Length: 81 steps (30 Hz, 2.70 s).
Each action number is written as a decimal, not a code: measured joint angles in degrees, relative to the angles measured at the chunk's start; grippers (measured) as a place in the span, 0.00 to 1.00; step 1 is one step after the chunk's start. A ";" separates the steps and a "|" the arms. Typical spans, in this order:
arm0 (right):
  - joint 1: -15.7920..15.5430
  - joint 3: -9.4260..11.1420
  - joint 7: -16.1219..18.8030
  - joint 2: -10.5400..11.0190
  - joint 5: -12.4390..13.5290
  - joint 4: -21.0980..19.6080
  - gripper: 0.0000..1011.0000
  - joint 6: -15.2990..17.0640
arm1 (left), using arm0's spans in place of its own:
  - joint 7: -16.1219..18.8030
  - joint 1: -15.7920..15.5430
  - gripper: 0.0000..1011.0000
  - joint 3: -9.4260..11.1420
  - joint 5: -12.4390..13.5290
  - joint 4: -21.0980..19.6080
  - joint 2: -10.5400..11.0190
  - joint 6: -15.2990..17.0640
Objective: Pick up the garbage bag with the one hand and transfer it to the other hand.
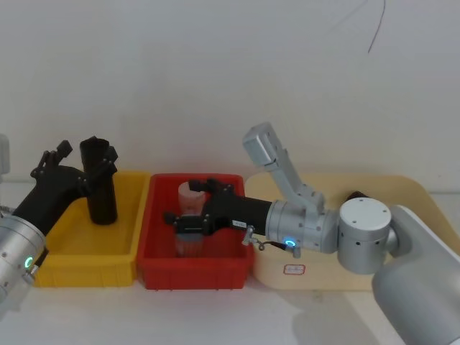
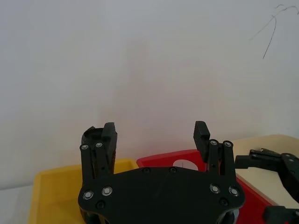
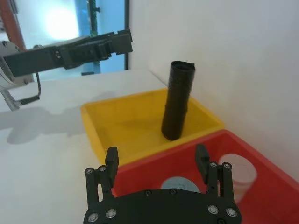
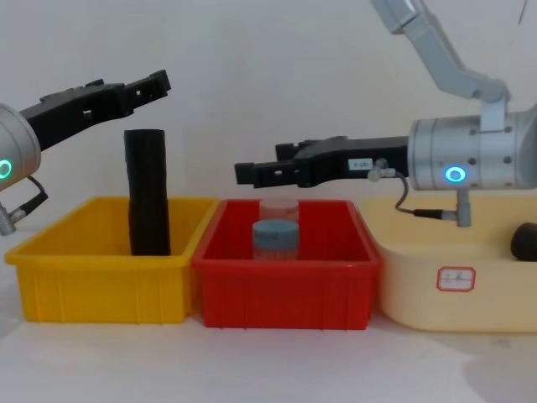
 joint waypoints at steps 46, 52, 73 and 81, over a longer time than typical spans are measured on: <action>10.56 -4.15 1.68 -3.33 -1.80 23.55 0.99 -7.99 | 0.23 0.37 0.99 -0.28 0.02 -0.24 0.22 0.11; 10.43 -4.84 2.09 -3.00 -2.33 22.86 0.99 -7.66 | 0.22 0.37 0.99 -0.28 0.02 -0.23 0.22 0.11; 10.61 -7.03 3.92 -3.84 -2.76 22.65 0.99 -6.86 | 0.22 0.36 0.99 -0.28 0.02 -0.23 0.22 0.11; 11.26 -6.95 3.90 -4.45 -2.58 24.19 0.99 -7.38 | 0.23 0.36 0.99 -0.29 0.02 -0.23 0.22 0.11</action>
